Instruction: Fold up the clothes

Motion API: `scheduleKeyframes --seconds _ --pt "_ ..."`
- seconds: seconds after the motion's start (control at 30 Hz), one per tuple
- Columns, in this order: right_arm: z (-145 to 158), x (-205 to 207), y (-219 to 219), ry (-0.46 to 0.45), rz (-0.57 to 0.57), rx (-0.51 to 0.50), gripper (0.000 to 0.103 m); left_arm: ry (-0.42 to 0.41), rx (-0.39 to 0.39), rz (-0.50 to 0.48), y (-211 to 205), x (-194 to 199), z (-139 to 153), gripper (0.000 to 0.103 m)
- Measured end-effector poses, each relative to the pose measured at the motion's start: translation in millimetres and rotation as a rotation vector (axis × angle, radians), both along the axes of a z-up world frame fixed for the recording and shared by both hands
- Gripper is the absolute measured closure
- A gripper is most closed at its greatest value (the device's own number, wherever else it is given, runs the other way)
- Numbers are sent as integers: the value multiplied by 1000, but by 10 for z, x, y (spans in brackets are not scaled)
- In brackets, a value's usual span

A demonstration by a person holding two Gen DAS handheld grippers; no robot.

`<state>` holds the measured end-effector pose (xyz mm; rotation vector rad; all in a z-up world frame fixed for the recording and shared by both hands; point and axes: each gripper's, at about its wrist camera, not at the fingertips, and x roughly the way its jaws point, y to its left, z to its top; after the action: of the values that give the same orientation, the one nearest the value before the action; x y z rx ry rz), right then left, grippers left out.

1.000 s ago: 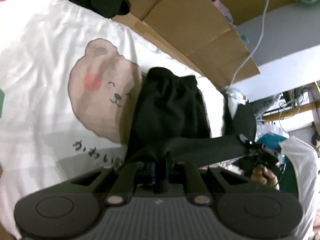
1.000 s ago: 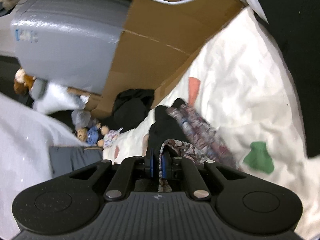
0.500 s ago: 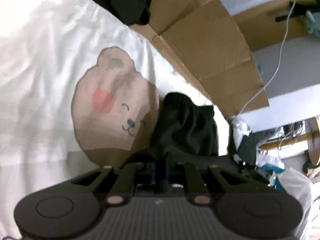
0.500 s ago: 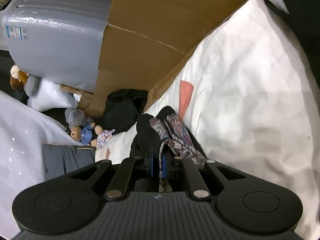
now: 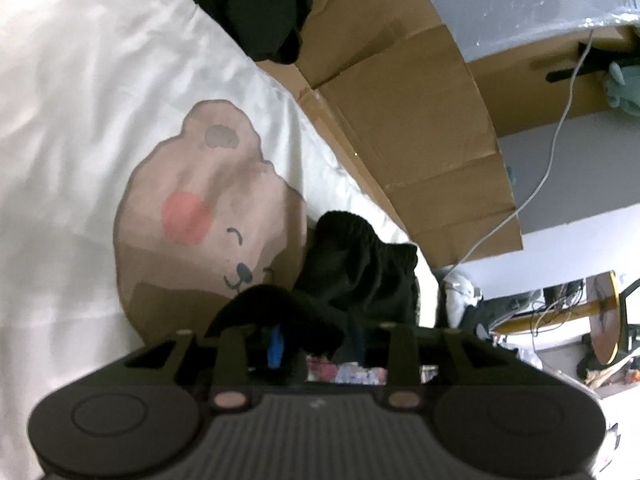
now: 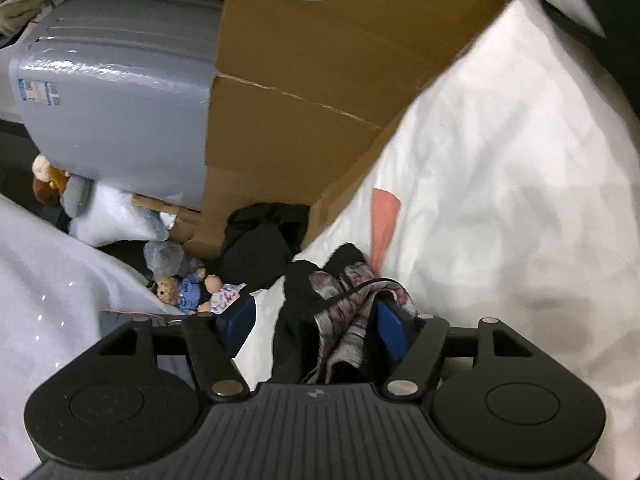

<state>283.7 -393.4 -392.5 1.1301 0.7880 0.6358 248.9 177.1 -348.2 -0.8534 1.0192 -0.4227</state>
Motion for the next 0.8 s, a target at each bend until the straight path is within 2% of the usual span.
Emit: scheduleKeyframes --seconds 0.17,0.37,0.43,0.5,0.53,0.67,0.8 --pt "-14 60 19 -16 -28 -13 32 -46 -46 68 25 2 -40 68" --pt "63 28 -88 -69 -102 -6 29 -131 -47 152 192 -16 100 67" --pt "72 22 -120 -68 -119 -32 28 -133 0 137 203 -14 132 67" --pt "86 18 -122 -66 -124 -79 28 -133 63 110 192 -12 155 62" --pt "99 19 -105 -65 -122 -139 28 -132 88 99 176 -15 147 61" --pt "115 29 -18 -74 -82 -266 28 -128 206 45 73 -10 69 48" --pt "136 24 101 -113 -42 -350 28 -149 289 -3 -28 19 0 48"
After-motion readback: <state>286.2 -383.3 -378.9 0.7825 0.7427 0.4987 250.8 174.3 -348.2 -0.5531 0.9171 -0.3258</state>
